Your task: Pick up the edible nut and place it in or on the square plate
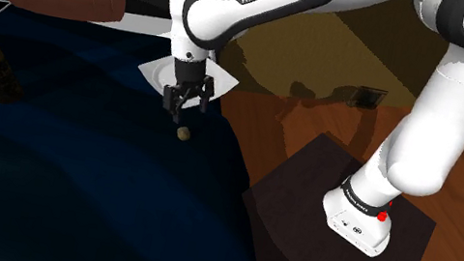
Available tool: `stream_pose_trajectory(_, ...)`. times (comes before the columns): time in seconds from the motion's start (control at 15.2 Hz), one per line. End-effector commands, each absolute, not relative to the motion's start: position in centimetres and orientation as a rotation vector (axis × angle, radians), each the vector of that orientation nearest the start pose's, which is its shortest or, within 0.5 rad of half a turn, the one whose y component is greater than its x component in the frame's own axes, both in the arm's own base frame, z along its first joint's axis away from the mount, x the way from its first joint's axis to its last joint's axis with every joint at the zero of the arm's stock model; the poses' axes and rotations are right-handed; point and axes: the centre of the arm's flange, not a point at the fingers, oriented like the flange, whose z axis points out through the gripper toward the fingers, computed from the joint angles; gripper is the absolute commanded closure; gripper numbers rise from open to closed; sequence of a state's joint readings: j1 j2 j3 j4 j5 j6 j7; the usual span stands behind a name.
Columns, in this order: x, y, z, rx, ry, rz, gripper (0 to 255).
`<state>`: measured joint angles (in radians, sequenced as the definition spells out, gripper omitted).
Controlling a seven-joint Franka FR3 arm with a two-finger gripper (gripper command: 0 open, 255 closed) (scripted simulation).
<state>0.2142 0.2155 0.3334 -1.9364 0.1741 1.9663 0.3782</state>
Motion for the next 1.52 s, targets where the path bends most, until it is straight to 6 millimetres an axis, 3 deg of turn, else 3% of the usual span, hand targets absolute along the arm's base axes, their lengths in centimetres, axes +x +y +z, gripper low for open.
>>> stream_pose_trajectory(0.0, 49.9, 32.1, 35.5, -2.991, -0.136, 0.403, 0)
stream_pose_trajectory(0.46, 48.8, 32.5, 31.7, -2.991, -0.136, 0.403, 0)
stream_pose_trajectory(0.99, 48.8, 32.5, 31.7, -2.991, -0.136, 0.403, 0)
stream_pose_trajectory(1.06, 48.8, 32.5, 31.7, -2.991, -0.136, 0.403, 255)
stream_pose_trajectory(1.45, 48.8, 32.5, 31.7, -2.991, -0.136, 0.403, 255)
